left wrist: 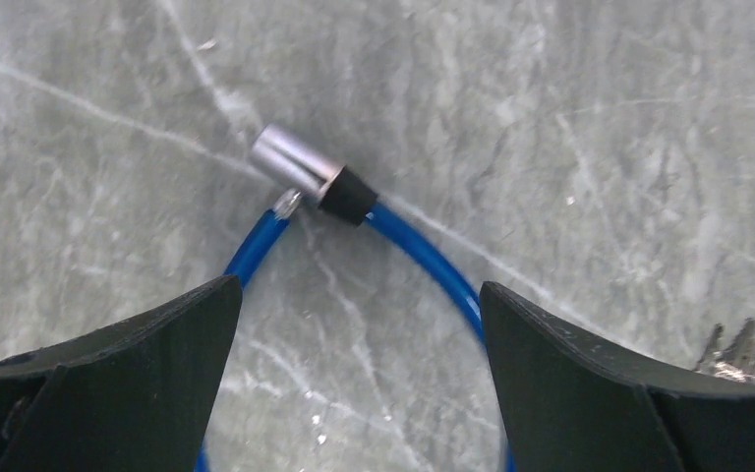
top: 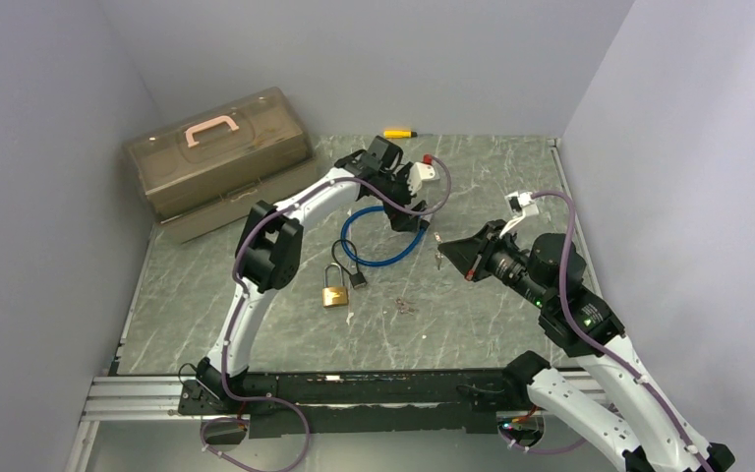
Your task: Unlock with the key
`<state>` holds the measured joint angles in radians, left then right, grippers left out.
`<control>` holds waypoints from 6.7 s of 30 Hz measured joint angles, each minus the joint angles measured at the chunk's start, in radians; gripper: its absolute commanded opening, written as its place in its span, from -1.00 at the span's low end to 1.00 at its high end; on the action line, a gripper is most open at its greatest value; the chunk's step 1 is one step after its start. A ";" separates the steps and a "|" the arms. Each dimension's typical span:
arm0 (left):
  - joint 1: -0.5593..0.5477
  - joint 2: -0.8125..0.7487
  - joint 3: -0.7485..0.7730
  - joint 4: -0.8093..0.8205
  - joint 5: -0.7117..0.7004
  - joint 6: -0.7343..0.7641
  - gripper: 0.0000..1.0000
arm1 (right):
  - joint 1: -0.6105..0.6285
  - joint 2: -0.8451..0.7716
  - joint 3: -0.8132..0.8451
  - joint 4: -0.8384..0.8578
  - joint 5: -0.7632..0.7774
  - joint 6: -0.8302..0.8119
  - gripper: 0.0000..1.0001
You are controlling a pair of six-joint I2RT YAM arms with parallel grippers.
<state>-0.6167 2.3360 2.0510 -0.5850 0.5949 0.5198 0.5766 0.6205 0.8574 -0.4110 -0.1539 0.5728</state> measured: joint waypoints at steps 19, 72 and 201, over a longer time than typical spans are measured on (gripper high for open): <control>-0.135 -0.039 -0.232 0.174 -0.273 -0.219 0.86 | 0.000 -0.072 0.053 -0.022 0.034 -0.005 -1.00; -0.177 -0.645 -0.446 -0.101 -0.361 0.084 -1.00 | 0.000 -0.037 0.317 -0.127 0.103 -0.170 -1.00; -0.065 -0.420 -0.328 -0.892 0.059 0.489 -0.33 | 0.261 0.271 -0.010 0.108 0.423 -0.274 -1.00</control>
<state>-0.6819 1.9163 1.7229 -1.4765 0.6537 1.0088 0.8379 0.8917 0.8471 -0.3031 0.2691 0.2993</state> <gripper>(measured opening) 0.345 0.013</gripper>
